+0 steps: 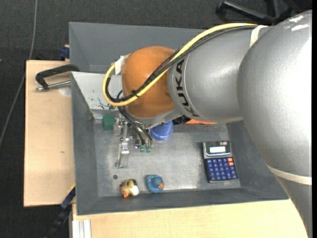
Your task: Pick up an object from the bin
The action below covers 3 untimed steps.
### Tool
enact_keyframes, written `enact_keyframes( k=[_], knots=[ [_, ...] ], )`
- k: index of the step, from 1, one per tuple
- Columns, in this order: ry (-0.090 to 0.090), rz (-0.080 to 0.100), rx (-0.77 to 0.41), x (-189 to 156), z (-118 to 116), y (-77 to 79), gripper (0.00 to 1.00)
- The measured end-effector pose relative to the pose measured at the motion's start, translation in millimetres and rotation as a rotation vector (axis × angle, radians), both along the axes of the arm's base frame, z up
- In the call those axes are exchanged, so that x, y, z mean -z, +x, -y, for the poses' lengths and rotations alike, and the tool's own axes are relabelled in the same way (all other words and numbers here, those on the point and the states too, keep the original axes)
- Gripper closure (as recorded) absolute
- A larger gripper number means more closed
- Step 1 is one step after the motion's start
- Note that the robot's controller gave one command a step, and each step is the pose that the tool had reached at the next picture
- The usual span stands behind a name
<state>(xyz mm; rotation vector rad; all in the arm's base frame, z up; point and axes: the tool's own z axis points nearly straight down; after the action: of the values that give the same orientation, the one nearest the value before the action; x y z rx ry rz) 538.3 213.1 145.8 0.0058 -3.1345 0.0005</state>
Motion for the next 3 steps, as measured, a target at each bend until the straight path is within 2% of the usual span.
enact_keyframes(
  k=[1,2,3],
  knots=[
    [0.002,0.007,0.003,-5,1,1.7,0.00],
    [0.004,0.009,-0.065,34,22,-1.8,0.00],
    [0.000,-0.001,-0.074,33,17,-20.7,0.00]
  ],
)
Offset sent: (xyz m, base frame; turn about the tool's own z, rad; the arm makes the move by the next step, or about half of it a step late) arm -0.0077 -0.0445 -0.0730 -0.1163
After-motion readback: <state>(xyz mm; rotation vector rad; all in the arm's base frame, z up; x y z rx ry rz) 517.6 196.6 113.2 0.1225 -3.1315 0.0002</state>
